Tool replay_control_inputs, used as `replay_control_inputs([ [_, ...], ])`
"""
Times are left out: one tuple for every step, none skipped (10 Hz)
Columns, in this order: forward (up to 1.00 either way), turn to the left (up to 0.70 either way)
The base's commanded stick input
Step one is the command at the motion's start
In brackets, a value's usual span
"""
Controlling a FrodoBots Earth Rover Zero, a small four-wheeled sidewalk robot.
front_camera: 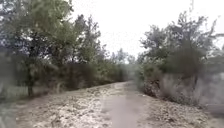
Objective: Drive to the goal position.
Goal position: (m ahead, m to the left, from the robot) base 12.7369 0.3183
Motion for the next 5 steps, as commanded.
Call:
replay_control_inputs([
  [0.45,0.00],
  [0.45,0.00],
  [0.45,0.00],
  [0.45,0.00],
  [0.45,0.00],
])
